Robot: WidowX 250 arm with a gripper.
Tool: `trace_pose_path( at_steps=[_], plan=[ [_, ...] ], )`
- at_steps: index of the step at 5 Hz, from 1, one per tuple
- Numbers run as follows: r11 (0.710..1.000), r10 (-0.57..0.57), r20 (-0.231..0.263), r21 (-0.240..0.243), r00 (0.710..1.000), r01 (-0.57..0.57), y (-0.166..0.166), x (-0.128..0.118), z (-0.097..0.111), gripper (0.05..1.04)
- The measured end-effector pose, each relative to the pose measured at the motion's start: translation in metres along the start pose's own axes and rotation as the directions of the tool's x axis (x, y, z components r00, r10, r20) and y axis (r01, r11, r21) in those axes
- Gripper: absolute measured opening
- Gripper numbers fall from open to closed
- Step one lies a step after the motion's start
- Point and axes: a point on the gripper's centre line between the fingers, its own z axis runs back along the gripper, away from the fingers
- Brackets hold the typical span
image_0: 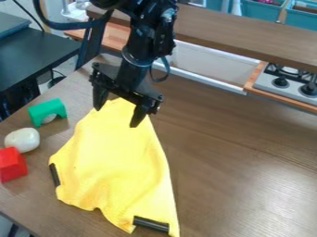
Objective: Unfold the cloth from bottom left to top right
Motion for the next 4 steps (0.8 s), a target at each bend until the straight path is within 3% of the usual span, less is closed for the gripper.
trace_pose_path(
  at_steps=[1, 2, 3, 4],
  plan=[
    [1.0, -0.01, -0.021, 0.001, 1.0, 0.01, -0.003, -0.004, -0.007, 1.001],
    [0.999, 0.0, -0.02, -0.047, 1.0, -0.001, 0.004, -0.025, -0.016, 1.001],
    [0.993, 0.07, 0.027, -0.093, 0.997, -0.067, 0.016, -0.032, -0.013, 1.001],
    [0.971, 0.178, 0.037, -0.169, 0.983, -0.17, 0.034, -0.042, -0.028, 1.001]
  ],
)
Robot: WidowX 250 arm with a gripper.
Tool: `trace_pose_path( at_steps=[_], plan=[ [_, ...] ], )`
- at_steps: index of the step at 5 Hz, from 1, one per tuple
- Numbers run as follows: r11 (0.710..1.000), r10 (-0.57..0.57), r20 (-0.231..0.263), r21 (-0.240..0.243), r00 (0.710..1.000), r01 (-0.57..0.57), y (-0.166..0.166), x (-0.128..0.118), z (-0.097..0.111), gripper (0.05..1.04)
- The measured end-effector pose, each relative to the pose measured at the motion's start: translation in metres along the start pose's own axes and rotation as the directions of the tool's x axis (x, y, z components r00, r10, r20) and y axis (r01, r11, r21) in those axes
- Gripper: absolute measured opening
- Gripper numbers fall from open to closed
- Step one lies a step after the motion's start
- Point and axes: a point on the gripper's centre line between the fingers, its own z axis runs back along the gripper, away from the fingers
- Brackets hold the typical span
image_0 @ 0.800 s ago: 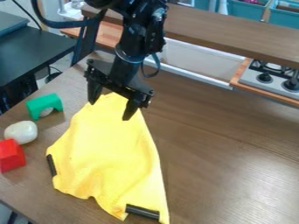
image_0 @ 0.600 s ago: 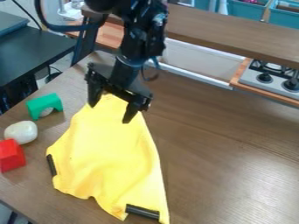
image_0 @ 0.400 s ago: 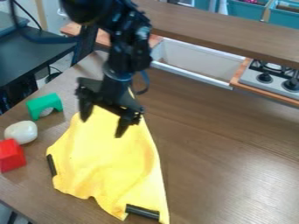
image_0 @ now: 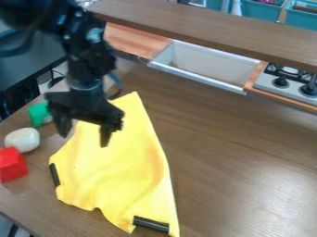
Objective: Unfold the cloth from bottom left to top right
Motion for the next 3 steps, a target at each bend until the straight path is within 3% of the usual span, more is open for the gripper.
trace_pose_path(
  at_steps=[2, 3],
  plan=[
    [0.985, 0.141, 0.023, -0.107, 0.99, -0.137, 0.019, -0.015, -0.025, 1.001],
    [0.967, 0.213, -0.004, -0.143, 0.977, -0.211, 0.029, -0.03, -0.035, 1.001]
  ],
)
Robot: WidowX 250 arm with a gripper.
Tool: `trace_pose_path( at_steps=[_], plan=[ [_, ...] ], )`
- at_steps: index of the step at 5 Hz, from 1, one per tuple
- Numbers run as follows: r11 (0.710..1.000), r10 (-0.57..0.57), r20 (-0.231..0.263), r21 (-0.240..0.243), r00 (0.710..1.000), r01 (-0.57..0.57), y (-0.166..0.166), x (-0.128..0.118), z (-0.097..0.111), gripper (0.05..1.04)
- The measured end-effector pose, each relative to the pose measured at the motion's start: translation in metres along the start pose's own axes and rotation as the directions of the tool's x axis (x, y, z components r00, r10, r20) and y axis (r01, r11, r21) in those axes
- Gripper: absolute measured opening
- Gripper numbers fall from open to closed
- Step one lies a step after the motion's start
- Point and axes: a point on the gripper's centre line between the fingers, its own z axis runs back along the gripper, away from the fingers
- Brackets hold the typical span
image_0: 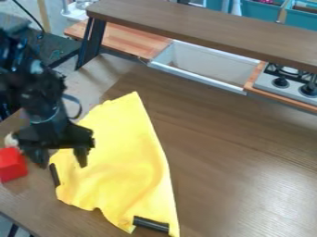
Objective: Unfold the cloth from bottom left to top right
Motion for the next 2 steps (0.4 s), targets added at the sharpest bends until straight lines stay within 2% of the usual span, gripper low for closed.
trace_pose_path(
  at_steps=[1, 2],
  plan=[
    [0.999, 0.038, -0.007, -0.005, 0.999, -0.038, 0.0079, -0.0076, -0.0054, 1.001],
    [0.997, 0.076, 0.005, -0.005, 0.997, -0.076, 0.0148, -0.0084, -0.0099, 1.001]
  ],
)
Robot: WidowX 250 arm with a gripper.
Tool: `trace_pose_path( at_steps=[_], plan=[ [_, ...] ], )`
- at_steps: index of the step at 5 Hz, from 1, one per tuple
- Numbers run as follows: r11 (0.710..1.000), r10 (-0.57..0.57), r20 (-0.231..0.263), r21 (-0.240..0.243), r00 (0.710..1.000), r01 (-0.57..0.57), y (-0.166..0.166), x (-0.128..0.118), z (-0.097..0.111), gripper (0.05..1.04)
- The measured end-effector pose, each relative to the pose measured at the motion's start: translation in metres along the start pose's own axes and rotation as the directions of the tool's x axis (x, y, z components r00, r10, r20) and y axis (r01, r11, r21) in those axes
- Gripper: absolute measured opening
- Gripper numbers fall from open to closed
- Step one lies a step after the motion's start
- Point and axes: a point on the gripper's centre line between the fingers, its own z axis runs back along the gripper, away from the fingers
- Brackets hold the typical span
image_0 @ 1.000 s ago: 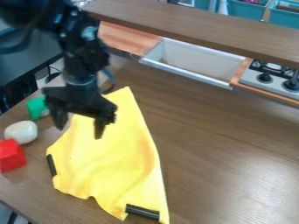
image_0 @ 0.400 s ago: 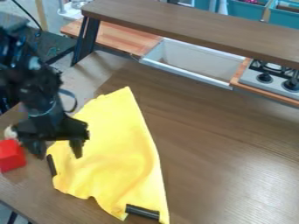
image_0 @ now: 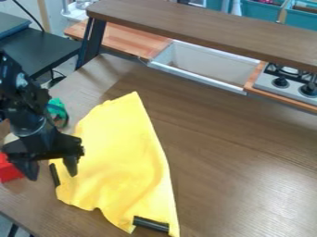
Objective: Unfold the cloth from bottom left to top right
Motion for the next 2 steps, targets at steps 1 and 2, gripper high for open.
trace_pose_path(
  at_steps=[1, 2],
  plan=[
    [1.0, 0.025, 0.001, 0.019, 1.0, -0.025, 0.008, -0.0022, -0.0121, 1.001],
    [0.998, 0.052, 0.013, 0.021, 0.999, -0.053, 0.0139, 0.0001, -0.0172, 1.001]
  ],
)
